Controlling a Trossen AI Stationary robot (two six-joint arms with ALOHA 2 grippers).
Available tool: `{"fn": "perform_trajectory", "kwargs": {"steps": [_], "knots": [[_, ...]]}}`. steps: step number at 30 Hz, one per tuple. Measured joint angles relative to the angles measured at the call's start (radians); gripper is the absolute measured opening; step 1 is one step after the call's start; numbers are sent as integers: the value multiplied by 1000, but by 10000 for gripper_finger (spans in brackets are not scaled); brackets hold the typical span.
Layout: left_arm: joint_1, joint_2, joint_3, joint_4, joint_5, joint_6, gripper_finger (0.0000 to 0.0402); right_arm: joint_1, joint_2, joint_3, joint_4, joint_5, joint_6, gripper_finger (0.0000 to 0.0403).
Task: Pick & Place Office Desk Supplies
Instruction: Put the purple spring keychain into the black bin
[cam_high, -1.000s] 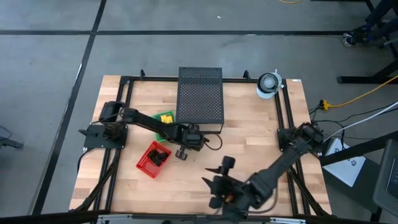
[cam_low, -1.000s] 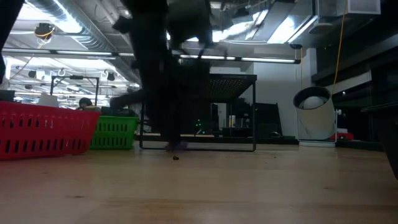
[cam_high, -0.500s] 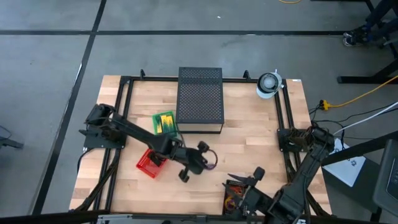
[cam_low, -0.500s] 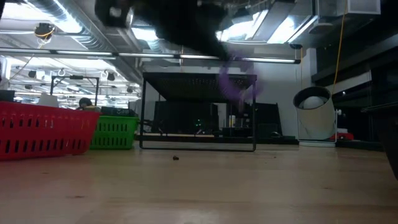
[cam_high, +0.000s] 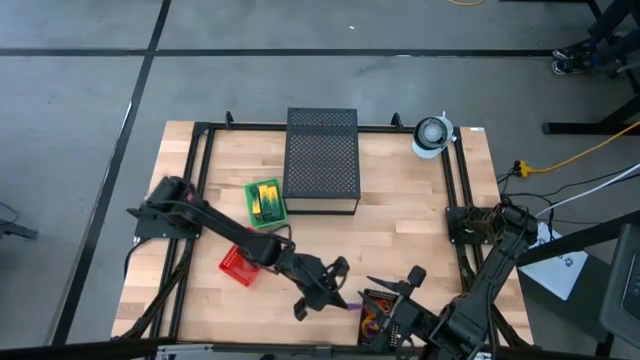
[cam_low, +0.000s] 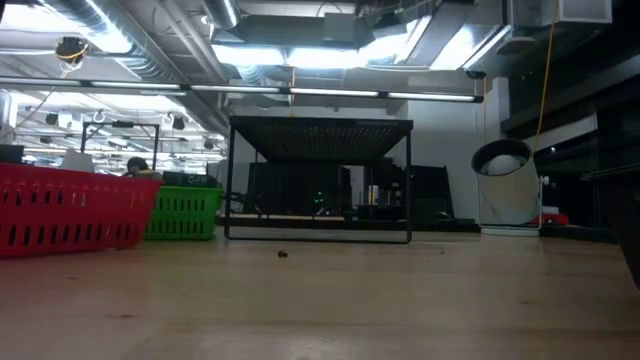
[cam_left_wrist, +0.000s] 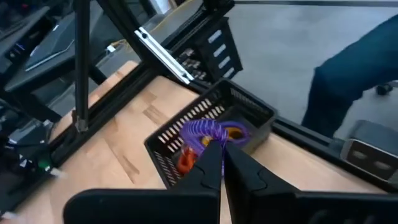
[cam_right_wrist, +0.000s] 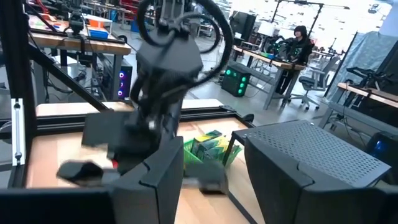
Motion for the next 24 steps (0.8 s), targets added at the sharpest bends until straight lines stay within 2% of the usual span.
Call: {"fn": "perform_trajectory", "kwargs": {"steps": [5,11,18,21,24], "knots": [[13,95,84,7,11,7,2,0,0,0,-1,-10,2,171],[40,212,201,10,100,5,2,0,0,0,-5,-27,2,171],[74,309,289,-22,153,-40,4,0,0,0,-9,-57,9,171],[91,320,288,-38,158,-76,22,2,0,0,-9,-65,16,171],[104,320,288,-50,180,-96,58,5,0,0,-11,-69,19,171]]}}
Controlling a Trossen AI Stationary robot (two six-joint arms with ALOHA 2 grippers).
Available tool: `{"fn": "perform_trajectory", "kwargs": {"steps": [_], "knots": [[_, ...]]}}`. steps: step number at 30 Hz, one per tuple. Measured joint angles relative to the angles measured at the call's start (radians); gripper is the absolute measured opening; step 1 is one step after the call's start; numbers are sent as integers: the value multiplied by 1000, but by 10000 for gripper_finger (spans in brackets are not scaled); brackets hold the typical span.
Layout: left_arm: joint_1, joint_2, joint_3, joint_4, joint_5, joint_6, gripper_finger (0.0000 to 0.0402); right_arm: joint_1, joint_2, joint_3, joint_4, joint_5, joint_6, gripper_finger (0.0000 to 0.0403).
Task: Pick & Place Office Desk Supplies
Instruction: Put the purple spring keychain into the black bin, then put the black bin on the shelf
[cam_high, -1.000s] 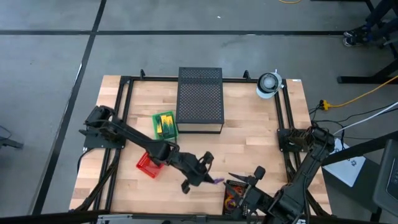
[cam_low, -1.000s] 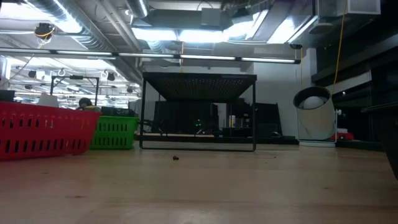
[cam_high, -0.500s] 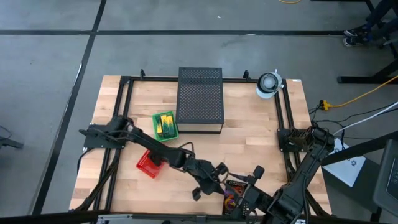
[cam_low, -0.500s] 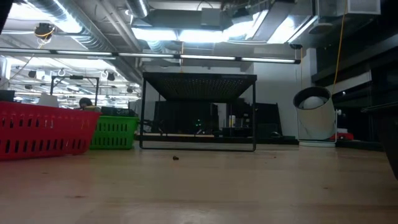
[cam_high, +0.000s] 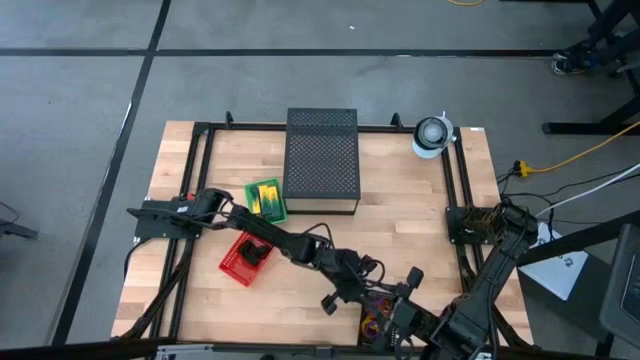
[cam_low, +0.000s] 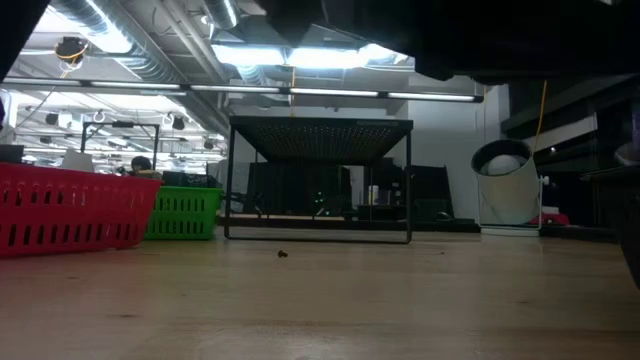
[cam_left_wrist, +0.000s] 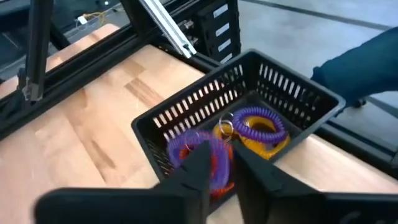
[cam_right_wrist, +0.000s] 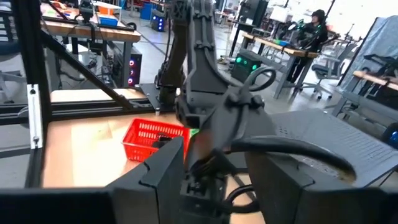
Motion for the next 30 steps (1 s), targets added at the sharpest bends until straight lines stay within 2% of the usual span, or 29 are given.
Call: {"fn": "perform_trajectory", "kwargs": {"steps": [5,9,12,15,17,20,22,25,30], "knots": [[3,0,0,23,29,-25,127,0,0,0,3,-14,11,171],[-1,0,0,27,31,-26,162,0,0,0,3,-13,10,171],[-5,-40,-3,-22,39,-23,171,1,0,0,3,6,-4,171],[-5,-131,-1,-101,17,-13,170,7,-17,0,2,21,-22,171],[-3,-203,-8,-174,-22,-14,164,8,-36,0,2,45,3,171],[-1,-320,-56,-303,-150,7,153,-2,-55,0,0,40,60,172],[-2,-402,-109,-374,-227,2,147,-23,-64,0,-4,-28,62,172],[-3,-545,-233,-401,-290,-58,142,-73,-74,0,-81,-246,73,172],[-43,-784,-501,-363,-461,-196,141,-160,-67,0,-390,-624,330,172]]}}
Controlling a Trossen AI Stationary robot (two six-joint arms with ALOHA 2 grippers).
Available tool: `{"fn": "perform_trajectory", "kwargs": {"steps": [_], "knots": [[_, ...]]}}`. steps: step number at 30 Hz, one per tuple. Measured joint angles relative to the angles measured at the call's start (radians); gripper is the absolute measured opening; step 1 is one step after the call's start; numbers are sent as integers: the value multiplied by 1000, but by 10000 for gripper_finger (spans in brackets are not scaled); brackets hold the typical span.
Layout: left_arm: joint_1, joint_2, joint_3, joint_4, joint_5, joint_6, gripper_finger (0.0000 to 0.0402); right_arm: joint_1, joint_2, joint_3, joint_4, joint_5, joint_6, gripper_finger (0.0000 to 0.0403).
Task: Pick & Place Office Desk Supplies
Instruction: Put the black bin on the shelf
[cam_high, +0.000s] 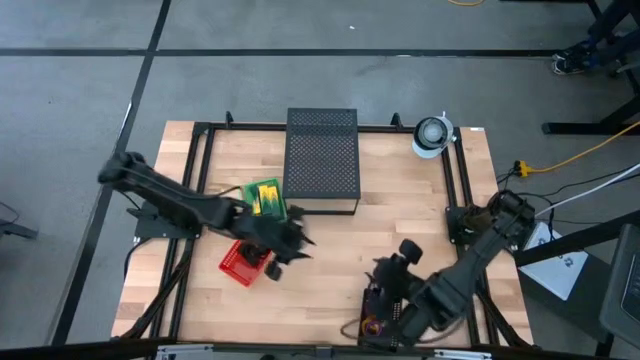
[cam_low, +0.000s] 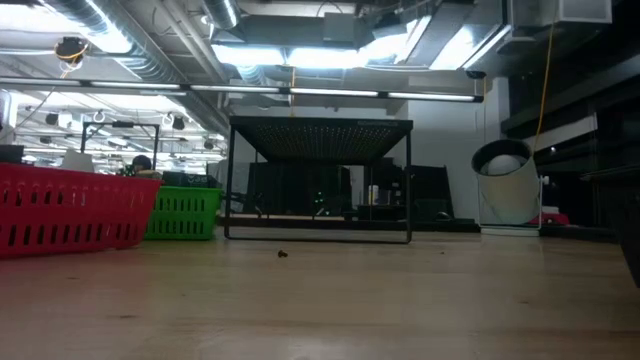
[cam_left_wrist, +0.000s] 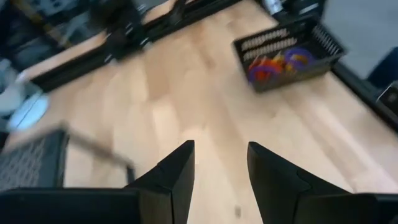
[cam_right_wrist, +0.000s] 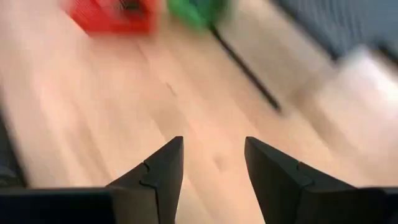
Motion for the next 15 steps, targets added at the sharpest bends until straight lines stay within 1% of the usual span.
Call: {"fn": "perform_trajectory", "kwargs": {"steps": [2,3,6,9,12,15], "knots": [[-35,-79,-101,38,-82,-45,141,-18,7,0,-68,-107,59,172],[-53,-117,-146,64,-113,-63,141,-25,8,0,-87,-166,62,172],[-99,-201,-266,115,-171,-121,141,-37,8,0,-146,-349,-48,172],[-136,-249,-364,179,-228,-157,141,-49,9,-28,-153,-450,-134,172],[-165,-262,-430,252,-261,-172,141,-75,11,-77,-102,-542,-171,172],[-189,-252,-460,287,-272,-185,141,-104,11,-132,68,-620,-232,172]]}}
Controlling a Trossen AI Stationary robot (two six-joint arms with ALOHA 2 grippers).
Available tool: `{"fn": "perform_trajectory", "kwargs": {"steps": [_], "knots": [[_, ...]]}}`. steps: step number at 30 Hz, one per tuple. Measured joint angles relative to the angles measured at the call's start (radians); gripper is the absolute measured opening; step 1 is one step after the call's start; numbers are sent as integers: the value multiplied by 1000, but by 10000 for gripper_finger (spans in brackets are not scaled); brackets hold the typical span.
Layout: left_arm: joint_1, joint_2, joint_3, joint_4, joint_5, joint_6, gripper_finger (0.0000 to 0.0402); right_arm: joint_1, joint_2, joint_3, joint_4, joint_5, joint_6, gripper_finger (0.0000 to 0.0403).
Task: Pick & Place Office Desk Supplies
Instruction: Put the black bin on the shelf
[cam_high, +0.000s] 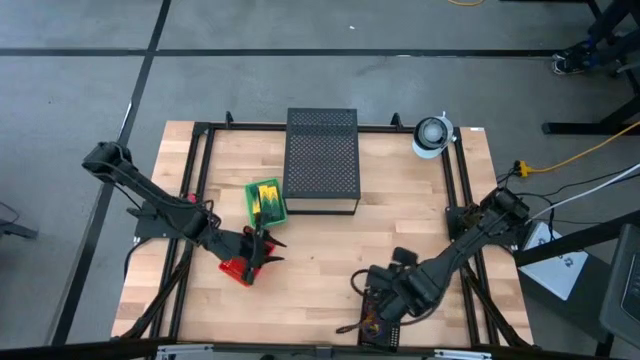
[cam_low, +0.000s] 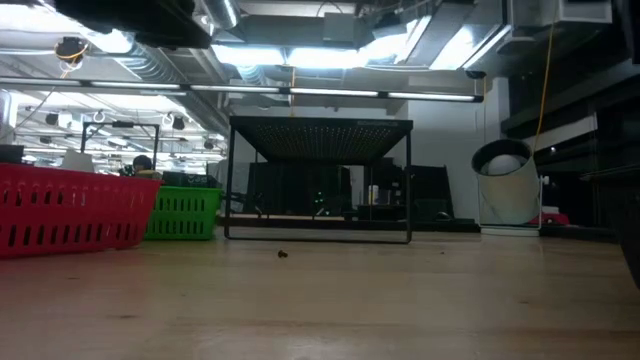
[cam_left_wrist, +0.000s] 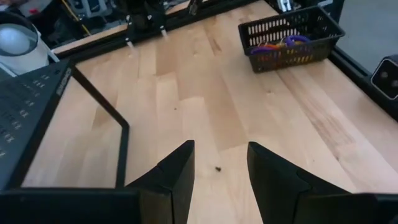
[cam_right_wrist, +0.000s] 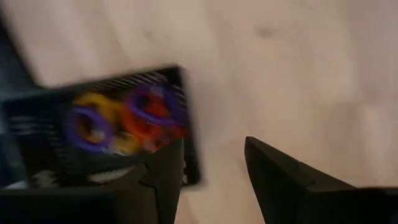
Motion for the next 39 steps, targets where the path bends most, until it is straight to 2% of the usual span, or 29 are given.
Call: {"fn": "perform_trajectory", "kwargs": {"steps": [4,10,14,21,32,35,39], "knots": [[-24,24,0,9,-24,-21,141,-24,1,-51,159,-44,-92,172],[-49,53,0,26,-60,-50,141,-38,1,-169,180,-141,-137,171],[-48,71,0,29,-68,-67,141,-38,1,-239,232,-158,-152,171],[-38,94,0,31,-54,-72,141,-38,1,-244,325,-157,-166,171],[-42,93,1,36,-35,-69,141,-48,59,-244,361,-154,-162,171],[-42,93,1,36,-35,-69,141,-57,74,-244,360,-154,-162,155],[-42,93,1,36,-35,-75,141,-71,76,-244,361,-154,-167,84]]}}
